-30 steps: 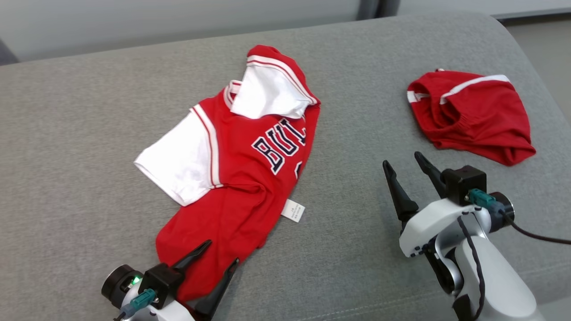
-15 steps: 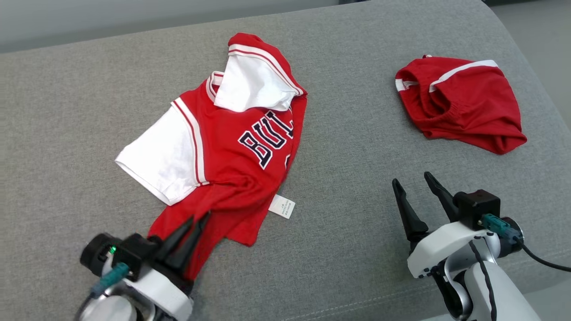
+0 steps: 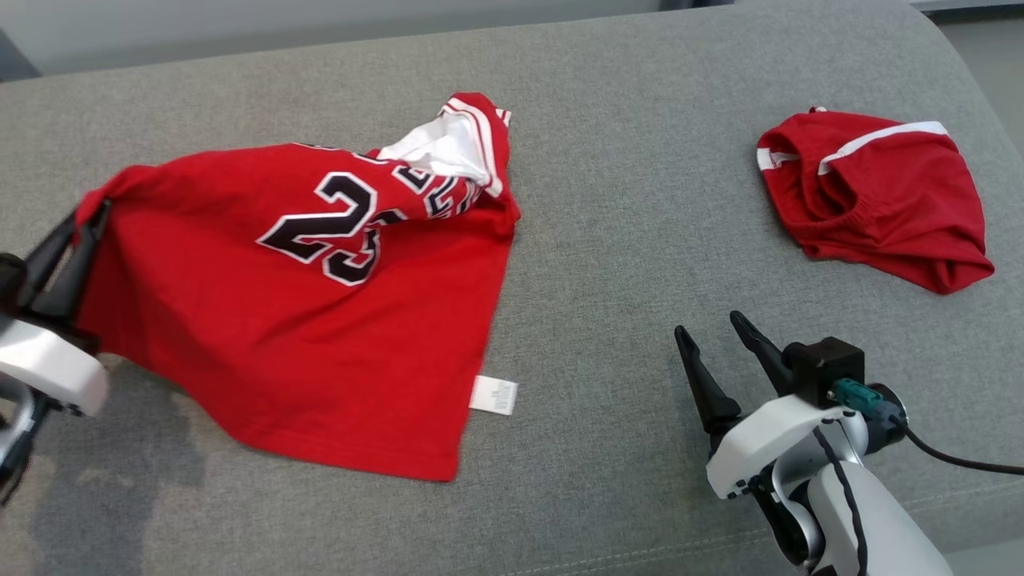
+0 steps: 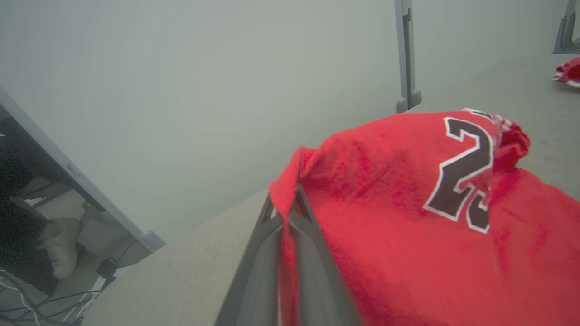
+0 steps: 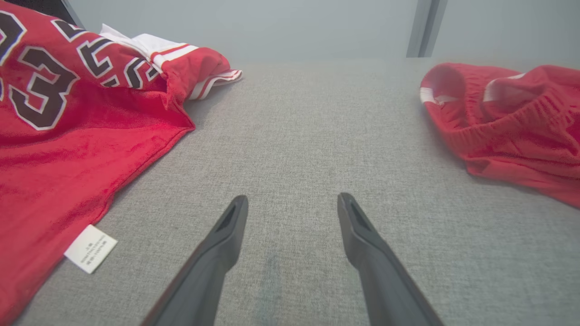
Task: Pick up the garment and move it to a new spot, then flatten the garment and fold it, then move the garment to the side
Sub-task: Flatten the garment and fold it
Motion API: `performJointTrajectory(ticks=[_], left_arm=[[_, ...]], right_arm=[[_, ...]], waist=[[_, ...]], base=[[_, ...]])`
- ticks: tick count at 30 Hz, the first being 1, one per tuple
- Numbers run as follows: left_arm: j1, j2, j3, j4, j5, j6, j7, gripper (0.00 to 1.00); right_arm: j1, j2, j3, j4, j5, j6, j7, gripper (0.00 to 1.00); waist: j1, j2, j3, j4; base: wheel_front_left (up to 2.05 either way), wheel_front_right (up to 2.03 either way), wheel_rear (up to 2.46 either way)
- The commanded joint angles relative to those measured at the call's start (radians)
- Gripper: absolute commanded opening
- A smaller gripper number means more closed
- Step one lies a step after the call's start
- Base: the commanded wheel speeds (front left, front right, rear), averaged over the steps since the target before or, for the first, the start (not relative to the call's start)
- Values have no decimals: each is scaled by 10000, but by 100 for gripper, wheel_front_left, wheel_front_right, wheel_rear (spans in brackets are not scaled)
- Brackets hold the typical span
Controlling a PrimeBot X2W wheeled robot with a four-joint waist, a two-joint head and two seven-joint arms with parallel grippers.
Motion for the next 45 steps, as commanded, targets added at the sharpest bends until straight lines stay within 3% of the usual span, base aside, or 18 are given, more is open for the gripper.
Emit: performJointTrajectory(ticks=[1,6,7,9,12,17,21,29,36,45], left_arm=[[-1030,876,263,520,246,-37,-87,0],[-1994,1626,-575,1516,572,-38,-97,0],[-2173,1742,-853,1603,645,-38,-98,30],[-2341,1787,-1295,2102,567,-38,-99,100],[-2459,1383,-1417,2638,179,-38,-100,100],[-1835,219,-993,2280,-17,-36,-101,100],[-1269,-348,-525,1996,-20,89,-102,100],[6,-1384,-422,425,381,26,-102,100],[1193,-1949,-1950,-847,691,-31,-102,100],[1476,-2013,-3652,-694,886,-36,-103,100]], right_arm=[[-292,28,343,-196,121,-2,-157,100],[-296,28,562,-183,232,-2,-149,100],[-285,28,561,-178,205,-2,-160,100],[-236,28,504,-139,181,-2,-145,100],[-157,28,345,-133,117,-2,-160,100],[-5,28,-132,-51,53,-2,-217,100],[-24,28,-194,120,76,-2,-191,100],[-190,28,-186,524,191,-2,-256,100],[-395,28,33,909,364,-2,-328,100],[-533,28,166,1171,445,-2,-529,100]], waist=[[0,0,164,-164],[0,0,409,-367],[0,0,464,-390],[0,0,530,-398],[0,0,567,-298],[0,0,355,176],[0,0,168,552],[0,0,-158,1200],[0,0,-258,1263],[0,0,-20,798]], base=[[0,0,0],[0,0,0],[0,0,0],[0,0,0],[0,0,0],[0,0,0],[0,0,0],[0,0,0],[0,0,0],[0,0,0]])
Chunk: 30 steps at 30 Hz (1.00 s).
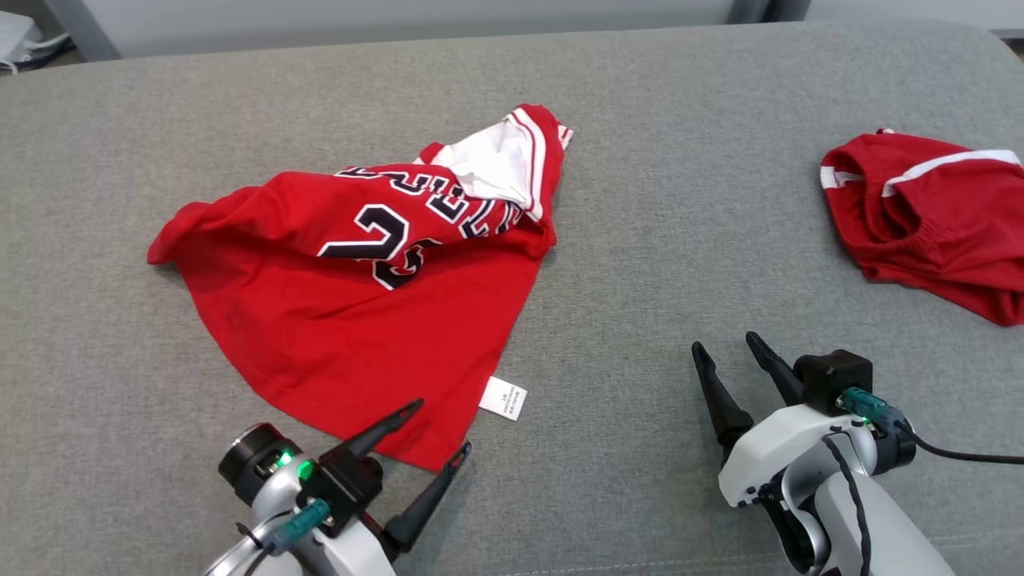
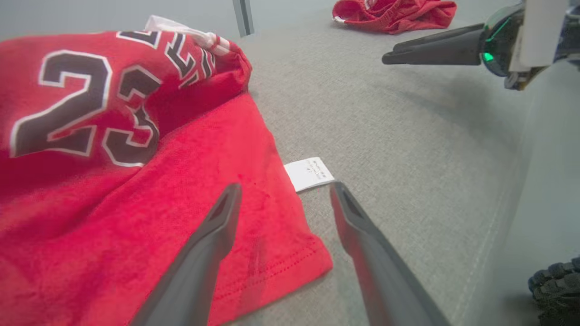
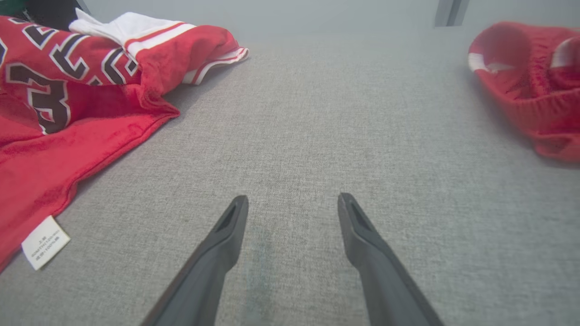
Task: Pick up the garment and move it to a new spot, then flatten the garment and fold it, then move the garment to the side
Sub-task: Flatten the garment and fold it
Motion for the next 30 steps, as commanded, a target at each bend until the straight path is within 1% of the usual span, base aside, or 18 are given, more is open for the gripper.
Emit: performJointTrajectory(ticks=[1,3,4,10,11,12,13,14,15,16,17,19,20,21,23,24,27,30], left_arm=[[-166,238,212,-134,132,-37,-87,100],[-159,234,110,-86,152,-37,-87,100],[-131,269,-234,185,301,-37,-87,100],[-142,250,-419,448,535,-37,-87,100],[-145,240,-438,482,563,-37,-87,96],[-152,238,-453,520,596,-37,-87,80],[-166,242,-478,567,650,-38,-87,69],[-182,236,-506,612,705,-38,-87,52],[-190,216,-528,649,733,-38,-87,46],[-204,205,-552,689,768,-38,-87,45],[-221,193,-565,720,798,-38,-87,45],[-255,174,-568,754,851,-38,-87,49],[-266,167,-561,756,872,-38,-87,56],[-269,161,-550,751,888,-38,-87,76],[-263,153,-534,737,922,-38,-87,91],[-259,155,-521,736,944,-38,-87,94],[-252,164,-463,770,1027,-38,-87,94],[-244,173,-425,851,1068,-38,-87,71]], right_arm=[[-164,53,140,-129,51,-2,-210,100],[-160,53,114,-112,52,-2,-227,100],[-170,53,42,-64,-6,-2,-275,100],[-217,53,-31,-42,-44,-2,-313,100],[-232,53,-25,-38,-38,-2,-315,100],[-244,53,-13,-37,-29,-2,-317,100],[-253,53,0,-38,-20,-2,-321,100],[-261,53,13,-36,-20,-2,-323,100],[-267,53,21,-36,-18,-2,-323,100],[-273,53,27,-38,-20,-2,-325,100],[-280,53,34,-42,-29,-2,-325,100],[-298,53,34,-54,-42,-2,-319,100],[-307,53,29,-62,-47,-2,-316,100],[-315,53,23,-68,-56,-2,-309,100],[-321,53,-3,-77,-64,-2,-305,100],[-323,53,-9,-84,-76,-2,-306,100],[-322,53,-15,-114,-71,-2,-309,100],[-313,53,-45,-153,-63,-2,-331,100]], waist=[[0,0,58,-81],[0,0,67,-110],[0,0,80,-175],[0,0,73,-130],[0,0,79,-119],[0,0,82,-111],[0,0,85,-104],[0,0,89,-101],[0,0,96,-97],[0,0,108,-100],[0,0,121,-107],[0,0,158,-121],[0,0,176,-131],[0,0,192,-145],[0,0,215,-174],[0,0,223,-193],[0,0,245,-251],[0,0,270,-310]], base=[[0,0,0],[0,0,0],[0,0,0],[0,0,0],[0,0,0],[0,0,0],[0,0,0],[0,0,0],[0,0,0],[0,0,0],[0,0,0],[0,0,0],[0,0,0],[0,0,0],[0,0,0],[0,0,0],[0,0,0],[0,0,0]])
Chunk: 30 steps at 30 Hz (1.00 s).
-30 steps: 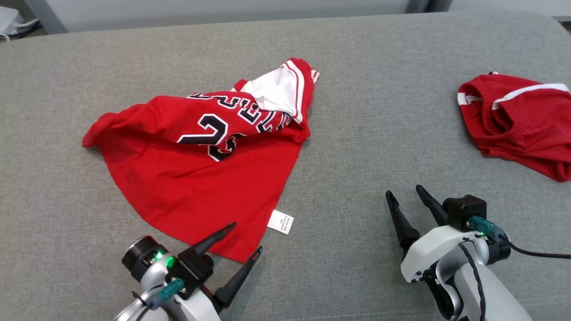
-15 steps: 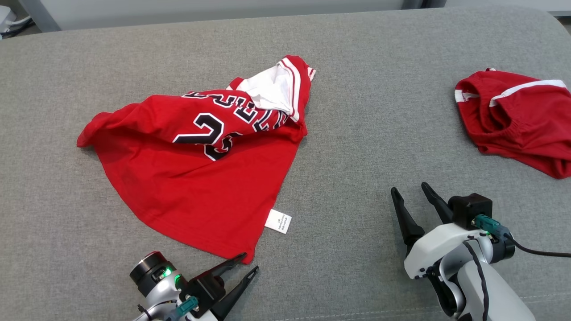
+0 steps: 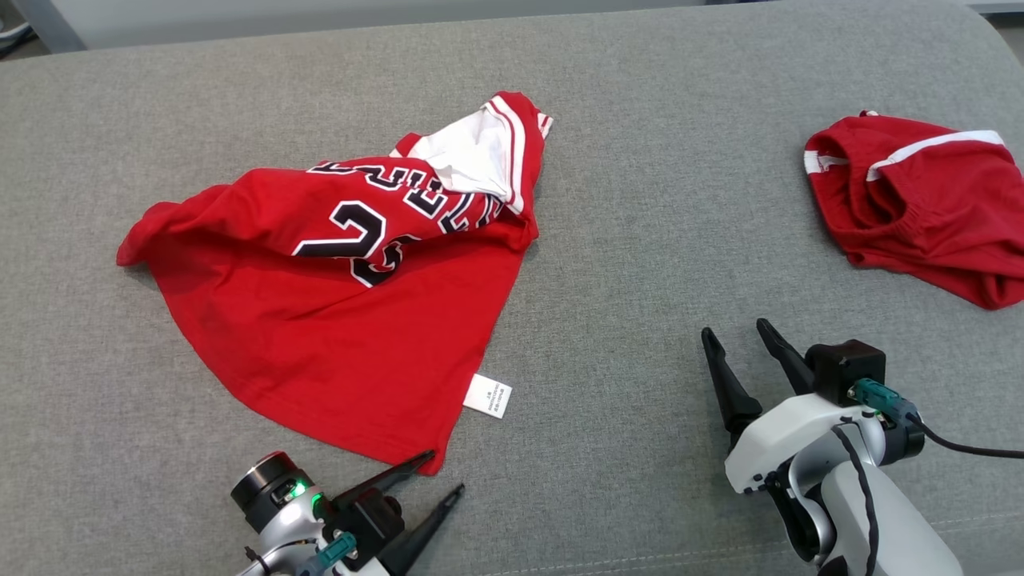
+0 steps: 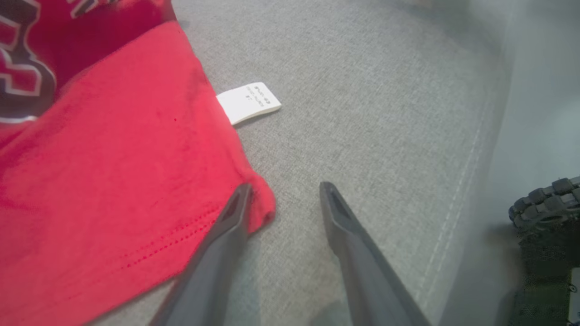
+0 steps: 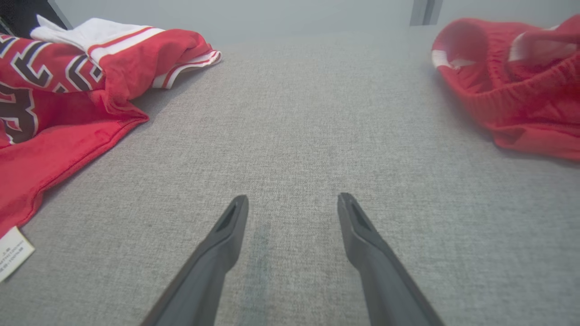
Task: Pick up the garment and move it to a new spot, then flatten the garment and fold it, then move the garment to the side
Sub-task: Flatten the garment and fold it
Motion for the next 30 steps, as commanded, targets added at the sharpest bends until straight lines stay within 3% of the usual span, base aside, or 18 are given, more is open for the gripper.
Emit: performJointTrajectory(ticks=[1,6,9,12,13,14,16,24,30], left_arm=[[-238,234,425,-70,84,-35,-87,64],[-305,224,645,211,198,70,-87,51],[-359,174,841,334,208,127,-87,52],[-368,171,952,432,225,131,-88,42],[-376,177,985,491,232,130,-88,34],[-376,177,985,491,232,130,-88,34],[-405,188,1054,617,218,122,-88,0],[-470,217,1170,687,-1,34,-88,0],[-198,861,1298,399,-426,-19,-88,0]], right_arm=[[-131,51,181,-278,-42,-2,-163,100],[-110,51,187,-387,-26,-2,-195,100],[-79,51,247,-502,37,-2,-213,100],[-88,51,315,-575,49,-2,-215,100],[-97,51,329,-601,48,-2,-212,100],[-97,51,329,-601,48,-2,-212,100],[-109,51,350,-647,85,-2,-210,100],[-137,51,312,-690,178,-2,-246,100],[-301,51,245,-619,53,-2,-287,100]], waist=[[0,-1,21,-38],[0,-1,69,-90],[0,-1,74,-64],[0,-1,63,-20],[0,-1,59,-3],[0,-1,59,-3],[0,-1,48,29],[0,-1,-65,140],[0,-1,-329,521]], base=[[0,0,0],[0,0,0],[0,0,0],[0,0,0],[0,0,0],[0,0,0],[0,0,0],[0,0,0],[0,0,0]])
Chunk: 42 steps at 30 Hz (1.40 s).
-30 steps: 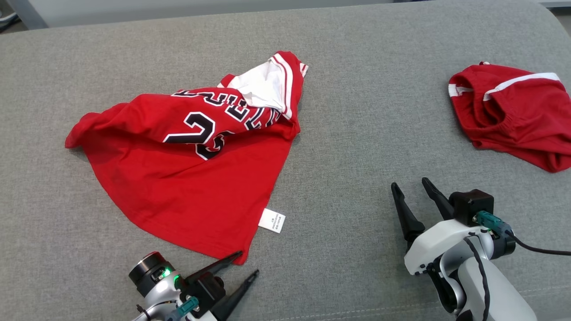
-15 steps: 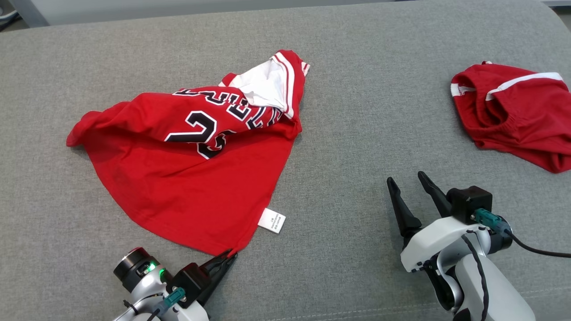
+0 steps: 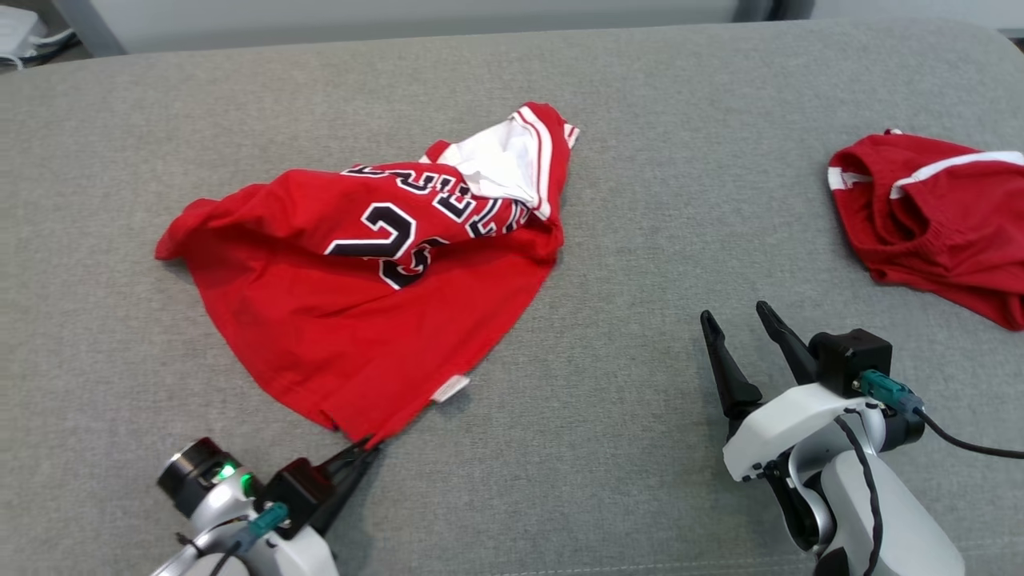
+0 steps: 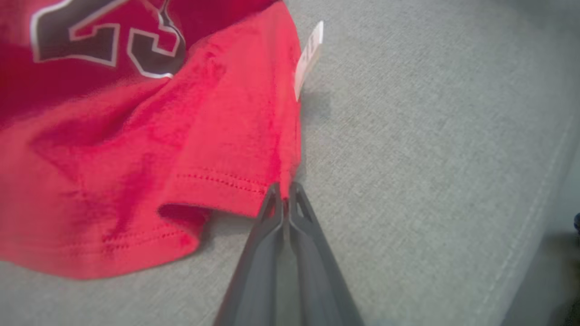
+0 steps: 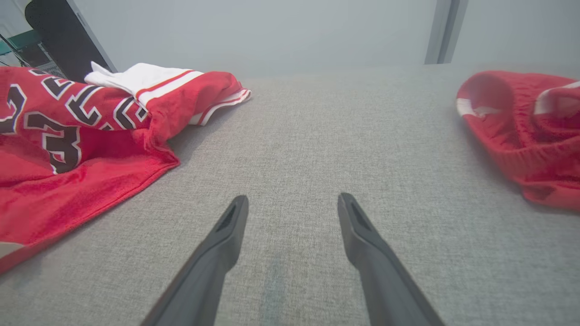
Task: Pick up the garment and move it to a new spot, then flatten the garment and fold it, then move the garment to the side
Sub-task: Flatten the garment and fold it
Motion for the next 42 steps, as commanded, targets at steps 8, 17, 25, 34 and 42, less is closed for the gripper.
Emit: performJointTrajectory(ticks=[8,17,25,34,42], left_arm=[[443,1368,590,19,-1167,-65,-32,0],[835,2106,1476,913,-1996,16,-32,0],[622,1994,2337,1334,-2217,142,-32,0],[251,1672,2791,1622,-2100,110,-32,0],[44,1212,2842,1347,-1906,-26,-32,0]], right_arm=[[-742,67,343,166,-15,0,-128,100],[-1478,67,986,482,65,0,0,100],[-1938,67,1095,836,-202,0,569,100],[-2465,67,1168,1169,-567,0,988,100],[-3047,67,1250,1668,-715,0,1261,100]], waist=[[0,0,-505,1056],[0,0,-681,2035],[0,0,-543,2287],[0,0,-152,2580],[0,0,441,3108]], base=[[0,0,0],[0,0,0],[0,0,0],[0,0,0],[0,0,0]])
